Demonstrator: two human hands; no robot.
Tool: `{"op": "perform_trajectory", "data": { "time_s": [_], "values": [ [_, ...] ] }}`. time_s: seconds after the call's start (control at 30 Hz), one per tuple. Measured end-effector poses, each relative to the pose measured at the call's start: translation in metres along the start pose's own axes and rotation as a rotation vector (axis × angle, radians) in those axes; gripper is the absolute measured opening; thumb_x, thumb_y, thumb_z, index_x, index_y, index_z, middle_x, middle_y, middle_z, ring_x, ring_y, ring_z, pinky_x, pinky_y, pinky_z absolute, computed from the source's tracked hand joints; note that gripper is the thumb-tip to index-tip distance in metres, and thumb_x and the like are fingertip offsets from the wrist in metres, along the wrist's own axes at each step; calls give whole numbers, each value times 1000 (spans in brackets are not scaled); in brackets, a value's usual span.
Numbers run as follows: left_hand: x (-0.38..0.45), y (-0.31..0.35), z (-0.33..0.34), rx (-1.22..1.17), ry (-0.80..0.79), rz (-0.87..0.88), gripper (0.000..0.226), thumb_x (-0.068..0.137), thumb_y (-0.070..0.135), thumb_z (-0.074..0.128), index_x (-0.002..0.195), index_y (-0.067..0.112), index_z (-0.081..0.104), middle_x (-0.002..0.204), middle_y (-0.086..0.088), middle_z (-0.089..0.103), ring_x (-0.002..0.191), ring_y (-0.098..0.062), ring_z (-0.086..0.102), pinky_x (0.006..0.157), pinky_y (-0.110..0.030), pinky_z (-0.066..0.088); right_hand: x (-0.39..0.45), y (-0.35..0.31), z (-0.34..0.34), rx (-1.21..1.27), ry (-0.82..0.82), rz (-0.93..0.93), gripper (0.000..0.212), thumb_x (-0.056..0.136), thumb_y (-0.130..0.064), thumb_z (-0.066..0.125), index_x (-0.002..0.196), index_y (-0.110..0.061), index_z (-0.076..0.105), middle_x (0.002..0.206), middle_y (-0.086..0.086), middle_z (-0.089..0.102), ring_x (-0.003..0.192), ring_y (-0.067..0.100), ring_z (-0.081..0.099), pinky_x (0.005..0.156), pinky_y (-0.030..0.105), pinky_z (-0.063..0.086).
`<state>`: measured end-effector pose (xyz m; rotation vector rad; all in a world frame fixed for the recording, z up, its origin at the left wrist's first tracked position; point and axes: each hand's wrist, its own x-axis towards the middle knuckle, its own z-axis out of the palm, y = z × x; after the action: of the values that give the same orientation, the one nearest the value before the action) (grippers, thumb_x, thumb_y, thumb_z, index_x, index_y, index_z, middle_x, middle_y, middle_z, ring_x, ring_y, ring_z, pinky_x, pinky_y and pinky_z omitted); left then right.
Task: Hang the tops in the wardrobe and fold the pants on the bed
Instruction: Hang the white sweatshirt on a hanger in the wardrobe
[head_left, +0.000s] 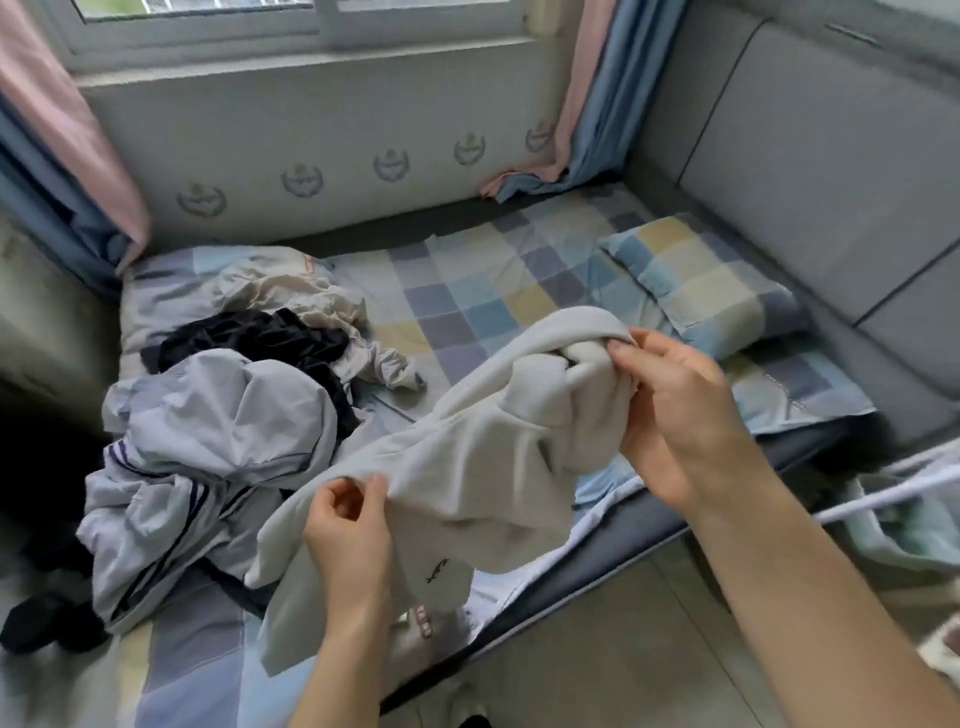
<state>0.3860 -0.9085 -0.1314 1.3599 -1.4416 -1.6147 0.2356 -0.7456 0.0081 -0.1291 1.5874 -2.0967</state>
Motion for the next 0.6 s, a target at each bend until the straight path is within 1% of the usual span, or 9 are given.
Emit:
{"op": "perform_trajectory", "data": {
  "time_s": [0.13, 0.23, 0.27, 0.33, 0.4, 0.47, 0.53, 0.57, 0.6],
  "values": [
    [-28, 28, 40, 125, -278, 49, 10, 88, 9, 69, 94, 3, 64, 85, -7, 67, 79, -18, 60, 64, -21, 45, -37, -50, -31, 2, 42, -103, 14, 96, -9, 51, 100, -12, 64, 85, 4, 70, 79, 14, 66, 65, 27, 53],
    [-66, 39, 66, 163, -508, 83, 25, 82, -6, 66, 99, 12, 66, 87, -4, 72, 83, -16, 70, 57, -16, 50, -67, -86, -60, -10, 78, -202, 15, 96, -10, 51, 100, -17, 64, 86, 3, 70, 82, 14, 66, 70, 30, 52],
    [-78, 42, 71, 141, -663, 59, 43, 79, -9, 68, 109, 21, 65, 98, -7, 72, 90, -15, 70, 63, -20, 55, -75, -96, -69, 15, 88, -225, 16, 97, -9, 50, 101, -16, 64, 85, 3, 70, 80, 13, 66, 69, 30, 53],
    [-105, 42, 80, 81, -1154, -45, 85, 72, -8, 78, 135, 42, 49, 129, -7, 61, 112, -23, 65, 83, -40, 57, -90, -115, -86, 128, 98, -232, 18, 98, -7, 47, 105, -13, 62, 85, 5, 69, 77, 15, 66, 65, 28, 55],
    [-144, 42, 100, 98, -1583, -84, 103, 71, 2, 85, 145, 51, 31, 145, 3, 49, 124, -28, 57, 88, -41, 54, -104, -132, -105, 207, 117, -224, 20, 99, -7, 46, 107, -12, 63, 86, 7, 68, 77, 16, 66, 65, 29, 57],
    [-193, 40, 125, 195, -1578, 40, 84, 72, 19, 88, 138, 45, 43, 133, 10, 60, 117, -20, 62, 83, -30, 54, -115, -143, -125, 219, 165, -245, 18, 99, -8, 46, 103, -14, 63, 85, 8, 67, 78, 16, 66, 68, 30, 58],
    [-230, 37, 152, 261, -1189, 305, 19, 79, 22, 80, 94, 20, 68, 87, 5, 71, 82, -15, 66, 68, -25, 51, -126, -150, -143, 237, 220, -272, 17, 98, -9, 48, 97, -15, 64, 79, 5, 68, 72, 13, 66, 66, 27, 57],
    [-248, 37, 164, 279, -1043, 368, 20, 83, 19, 76, 70, 11, 62, 65, 2, 62, 65, -14, 57, 59, -25, 43, -134, -154, -159, 247, 257, -283, 17, 98, -9, 49, 95, -15, 64, 77, 4, 69, 70, 12, 67, 65, 27, 57],
    [-261, 38, 172, 292, -972, 401, 36, 85, 17, 74, 56, 12, 53, 54, 3, 50, 56, -12, 46, 55, -25, 35, -140, -157, -173, 239, 294, -286, 16, 98, -10, 50, 95, -15, 64, 77, 4, 70, 70, 13, 68, 65, 28, 58]
  ]
}}
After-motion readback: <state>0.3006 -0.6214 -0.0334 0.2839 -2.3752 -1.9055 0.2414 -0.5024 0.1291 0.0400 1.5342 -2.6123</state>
